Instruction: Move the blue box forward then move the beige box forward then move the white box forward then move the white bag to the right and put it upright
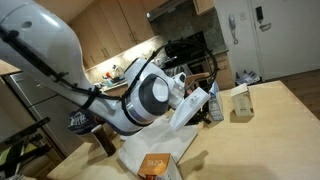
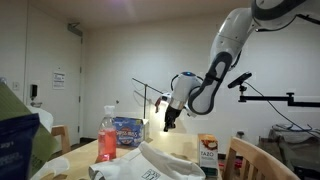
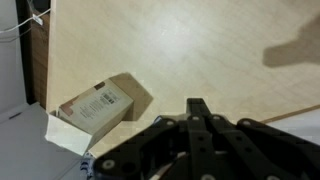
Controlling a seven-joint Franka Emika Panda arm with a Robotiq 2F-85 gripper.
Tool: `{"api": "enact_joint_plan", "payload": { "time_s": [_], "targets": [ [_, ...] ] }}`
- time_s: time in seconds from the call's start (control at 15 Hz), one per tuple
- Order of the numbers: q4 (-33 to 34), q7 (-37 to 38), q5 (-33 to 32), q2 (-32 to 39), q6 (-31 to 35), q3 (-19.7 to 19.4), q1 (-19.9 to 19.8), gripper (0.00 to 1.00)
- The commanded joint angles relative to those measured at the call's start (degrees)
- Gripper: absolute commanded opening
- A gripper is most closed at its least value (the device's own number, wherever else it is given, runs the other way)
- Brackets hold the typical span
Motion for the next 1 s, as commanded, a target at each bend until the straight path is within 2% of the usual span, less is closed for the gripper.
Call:
{"api": "enact_joint_plan", "payload": {
  "time_s": [0.0, 0.27, 0.4, 0.47, 0.6, 0.8, 0.87, 0.93],
  "targets": [
    [-10.9, -2.0, -3.0, -7.5, 7.2, 0.6, -1.9, 0.0],
    [-17.8, -1.9, -5.7, -11.3, 13.1, 2.7, -5.3, 0.0],
    [-20.8, -1.9, -8.8, -12.9, 13.7, 8.1, -11.2, 0.0],
    [-21.8, -1.6, -9.9, -13.4, 13.7, 8.8, -12.2, 0.0],
    [-24.1, -1.3, -13.1, -13.9, 12.6, 17.1, -20.7, 0.0],
    [-25.2, -0.1, -14.5, -13.7, 12.1, 22.4, -26.9, 0.0],
    [-25.3, 0.0, -14.4, -13.7, 11.8, 23.1, -27.9, 0.0],
    [-25.2, 0.5, -13.3, -14.2, 12.1, 21.8, -26.9, 0.0]
  ]
}}
